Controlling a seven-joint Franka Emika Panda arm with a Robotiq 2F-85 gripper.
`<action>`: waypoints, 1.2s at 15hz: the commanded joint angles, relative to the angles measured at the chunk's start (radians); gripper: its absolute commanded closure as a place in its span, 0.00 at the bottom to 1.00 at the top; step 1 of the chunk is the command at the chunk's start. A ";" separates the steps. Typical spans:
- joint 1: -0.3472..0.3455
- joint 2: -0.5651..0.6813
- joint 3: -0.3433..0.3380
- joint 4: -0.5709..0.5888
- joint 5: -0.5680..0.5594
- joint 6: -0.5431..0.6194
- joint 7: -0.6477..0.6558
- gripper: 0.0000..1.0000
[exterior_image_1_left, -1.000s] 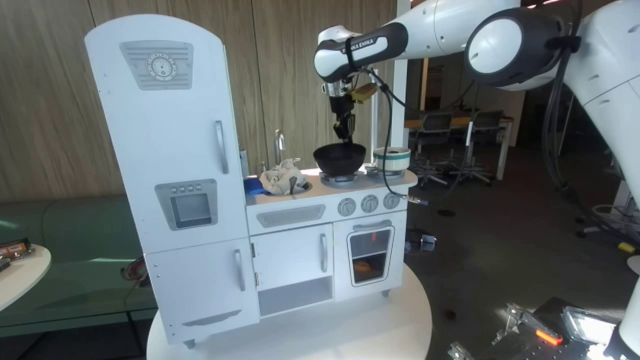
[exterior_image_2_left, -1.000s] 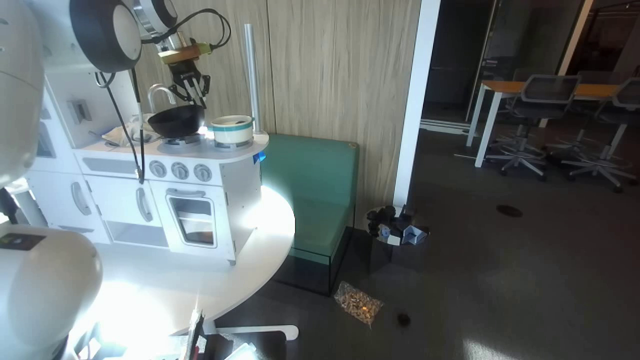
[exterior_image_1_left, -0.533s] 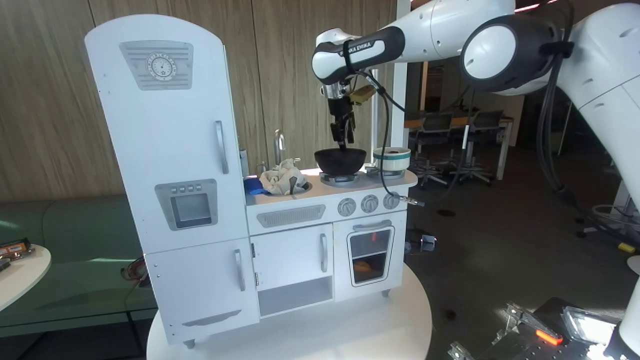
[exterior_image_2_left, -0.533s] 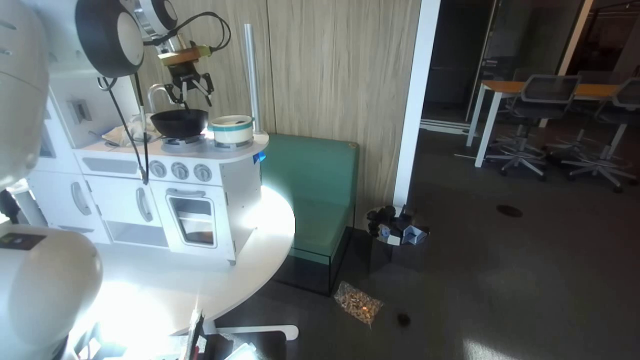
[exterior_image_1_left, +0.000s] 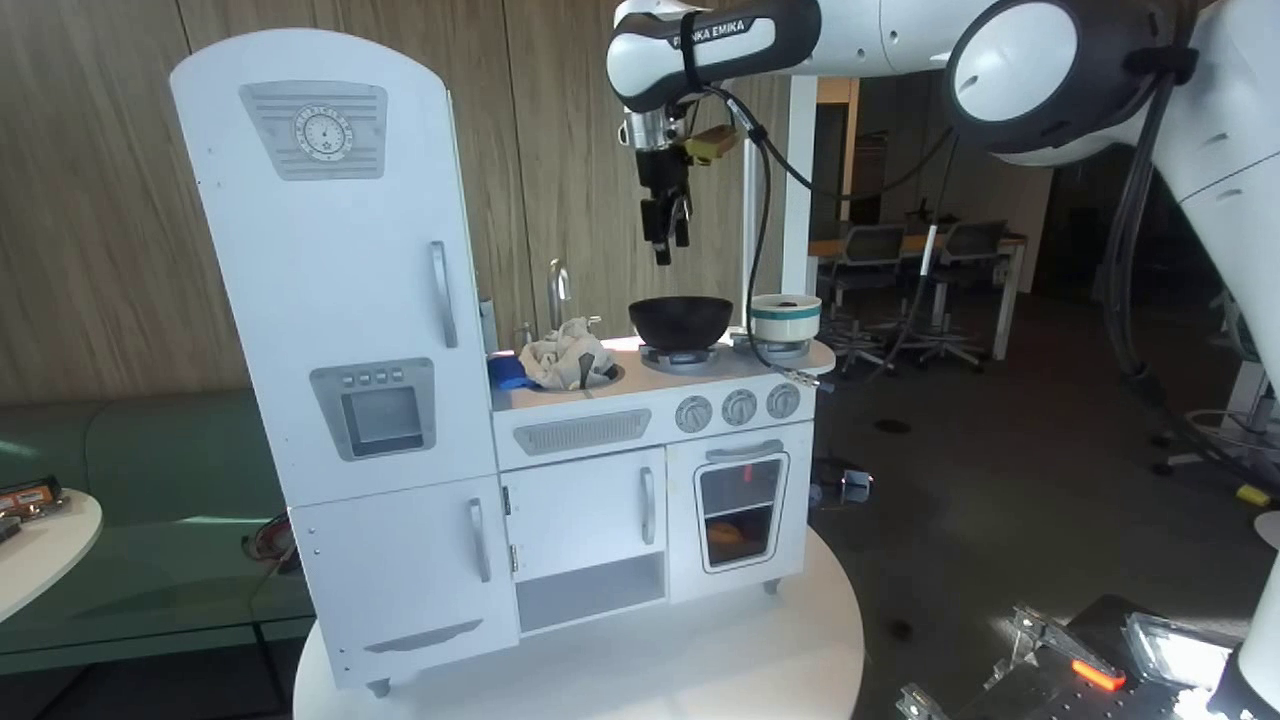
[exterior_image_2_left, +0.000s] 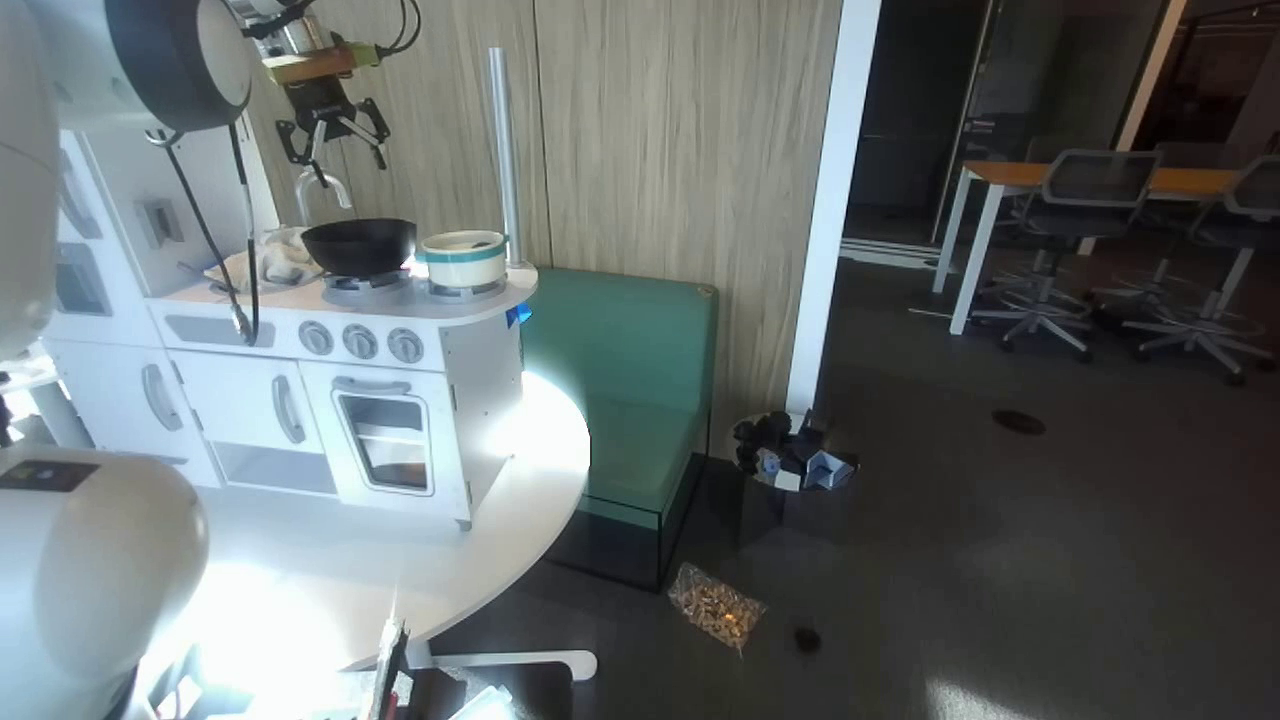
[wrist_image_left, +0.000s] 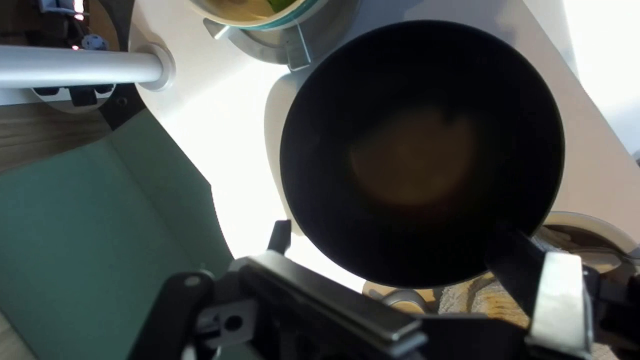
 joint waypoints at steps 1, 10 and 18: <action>0.016 -0.087 0.028 -0.082 0.002 -0.039 -0.053 0.00; 0.044 -0.262 0.121 -0.435 -0.031 -0.050 -0.246 0.00; 0.050 -0.232 0.116 -0.422 0.009 -0.027 -0.258 0.00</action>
